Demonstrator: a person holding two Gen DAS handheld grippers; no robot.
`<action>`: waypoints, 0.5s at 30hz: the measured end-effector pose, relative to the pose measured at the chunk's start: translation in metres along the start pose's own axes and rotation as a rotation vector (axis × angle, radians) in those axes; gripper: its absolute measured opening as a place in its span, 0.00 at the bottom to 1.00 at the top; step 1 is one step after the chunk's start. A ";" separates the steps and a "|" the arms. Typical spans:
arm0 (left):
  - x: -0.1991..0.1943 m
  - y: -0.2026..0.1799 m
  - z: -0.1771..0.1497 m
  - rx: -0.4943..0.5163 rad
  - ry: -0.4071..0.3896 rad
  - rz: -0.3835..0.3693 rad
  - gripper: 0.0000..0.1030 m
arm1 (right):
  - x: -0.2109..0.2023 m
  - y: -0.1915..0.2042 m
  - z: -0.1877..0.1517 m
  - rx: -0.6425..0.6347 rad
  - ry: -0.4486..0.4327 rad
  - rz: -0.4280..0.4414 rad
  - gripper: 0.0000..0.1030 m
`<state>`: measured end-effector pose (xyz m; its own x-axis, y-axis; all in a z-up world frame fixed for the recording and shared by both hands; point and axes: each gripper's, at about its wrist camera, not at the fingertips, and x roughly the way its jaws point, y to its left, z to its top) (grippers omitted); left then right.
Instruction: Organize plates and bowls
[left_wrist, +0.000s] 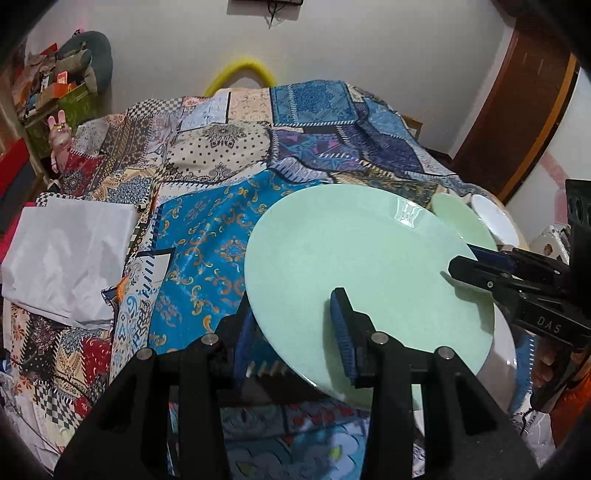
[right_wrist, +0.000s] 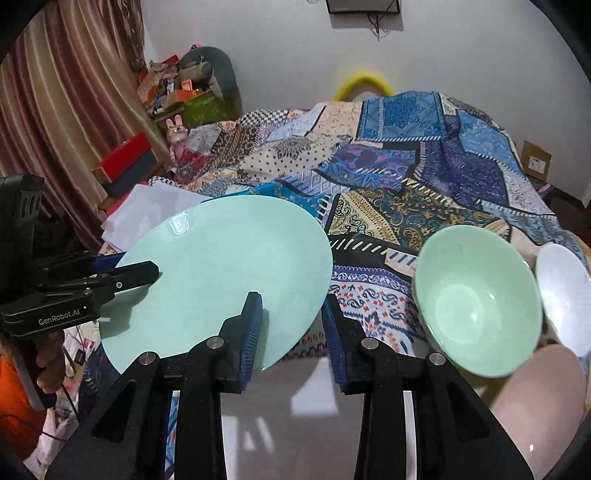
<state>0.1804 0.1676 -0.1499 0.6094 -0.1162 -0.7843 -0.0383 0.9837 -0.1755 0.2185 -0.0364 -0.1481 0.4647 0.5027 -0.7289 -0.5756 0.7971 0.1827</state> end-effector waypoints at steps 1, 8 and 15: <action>-0.005 -0.003 -0.002 0.003 -0.004 0.000 0.39 | -0.004 -0.001 -0.001 0.000 -0.004 0.000 0.30; -0.034 -0.025 -0.012 0.024 -0.027 0.001 0.39 | -0.033 -0.001 -0.013 0.006 -0.039 0.005 0.30; -0.050 -0.047 -0.026 0.032 -0.034 -0.006 0.39 | -0.056 -0.006 -0.029 0.018 -0.069 0.005 0.30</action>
<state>0.1312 0.1239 -0.1177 0.6364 -0.1181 -0.7622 -0.0098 0.9869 -0.1610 0.1764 -0.0791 -0.1276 0.5074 0.5283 -0.6808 -0.5663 0.7999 0.1987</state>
